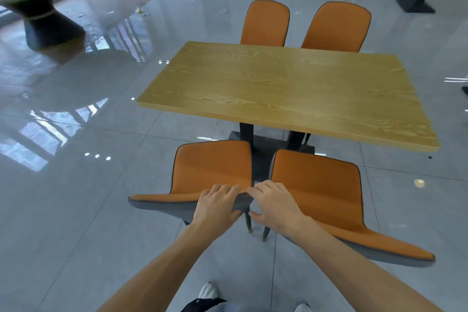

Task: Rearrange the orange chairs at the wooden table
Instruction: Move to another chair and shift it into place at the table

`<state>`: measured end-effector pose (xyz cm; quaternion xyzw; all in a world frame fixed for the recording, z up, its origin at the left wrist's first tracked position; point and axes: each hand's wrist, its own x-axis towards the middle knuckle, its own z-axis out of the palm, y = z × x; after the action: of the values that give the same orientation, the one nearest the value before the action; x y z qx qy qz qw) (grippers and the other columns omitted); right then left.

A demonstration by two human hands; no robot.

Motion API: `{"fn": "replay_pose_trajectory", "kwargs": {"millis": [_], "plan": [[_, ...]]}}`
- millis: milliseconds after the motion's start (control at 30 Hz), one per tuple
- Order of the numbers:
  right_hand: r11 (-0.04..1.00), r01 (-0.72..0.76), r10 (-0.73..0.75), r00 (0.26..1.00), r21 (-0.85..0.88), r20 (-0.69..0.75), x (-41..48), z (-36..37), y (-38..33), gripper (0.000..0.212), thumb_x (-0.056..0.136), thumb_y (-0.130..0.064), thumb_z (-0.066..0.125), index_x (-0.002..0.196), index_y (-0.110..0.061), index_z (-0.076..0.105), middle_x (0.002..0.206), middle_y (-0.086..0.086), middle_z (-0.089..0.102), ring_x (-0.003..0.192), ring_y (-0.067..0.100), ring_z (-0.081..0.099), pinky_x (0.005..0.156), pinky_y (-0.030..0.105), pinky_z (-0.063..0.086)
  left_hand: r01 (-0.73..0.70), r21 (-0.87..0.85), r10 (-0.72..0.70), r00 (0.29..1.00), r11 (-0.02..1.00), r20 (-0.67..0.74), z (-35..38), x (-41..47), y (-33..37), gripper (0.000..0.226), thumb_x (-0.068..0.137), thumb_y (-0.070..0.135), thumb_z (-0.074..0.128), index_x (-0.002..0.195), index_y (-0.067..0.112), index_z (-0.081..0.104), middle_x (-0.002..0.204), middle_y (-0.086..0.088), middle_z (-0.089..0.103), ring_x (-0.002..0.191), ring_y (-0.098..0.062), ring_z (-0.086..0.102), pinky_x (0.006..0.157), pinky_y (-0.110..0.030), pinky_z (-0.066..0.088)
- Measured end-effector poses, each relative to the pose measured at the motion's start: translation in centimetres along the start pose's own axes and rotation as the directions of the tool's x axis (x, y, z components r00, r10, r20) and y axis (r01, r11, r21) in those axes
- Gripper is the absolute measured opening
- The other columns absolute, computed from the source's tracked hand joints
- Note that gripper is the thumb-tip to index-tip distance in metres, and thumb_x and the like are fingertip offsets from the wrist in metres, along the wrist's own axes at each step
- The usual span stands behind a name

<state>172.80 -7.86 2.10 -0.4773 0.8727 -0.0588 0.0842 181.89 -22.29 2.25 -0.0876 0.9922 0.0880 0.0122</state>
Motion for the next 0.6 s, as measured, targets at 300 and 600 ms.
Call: {"fn": "replay_pose_trajectory", "kwargs": {"millis": [300,600], "plan": [[0.998,-0.053,0.058,0.980,-0.032,0.190,7.4,4.3,-6.8,0.070,0.082,-0.043,0.065,0.139,-0.018,0.034,0.137,0.006,0.048,0.127,0.026,0.040,0.108,0.041,0.031,-0.047,0.097,0.041,0.997,0.994,0.065,2.0,-2.6,-13.0,0.078,0.046,0.050,0.087,0.113,0.019,0.061,0.102,0.001,0.071,0.093,-0.022,0.066,0.080,-0.039,0.052],[0.960,-0.272,0.278,0.955,-0.070,0.100,9.0,5.9,-8.3,0.008,0.071,-0.015,0.067,0.076,-0.015,0.061,0.070,0.005,0.066,0.063,0.029,0.062,0.061,0.037,0.054,-0.015,0.137,0.002,0.995,0.990,0.099,1.9,-2.3,-19.7,0.040,0.030,0.017,0.089,0.055,0.022,0.057,0.042,0.007,0.053,0.037,-0.016,0.051,0.043,-0.020,0.022]]}}
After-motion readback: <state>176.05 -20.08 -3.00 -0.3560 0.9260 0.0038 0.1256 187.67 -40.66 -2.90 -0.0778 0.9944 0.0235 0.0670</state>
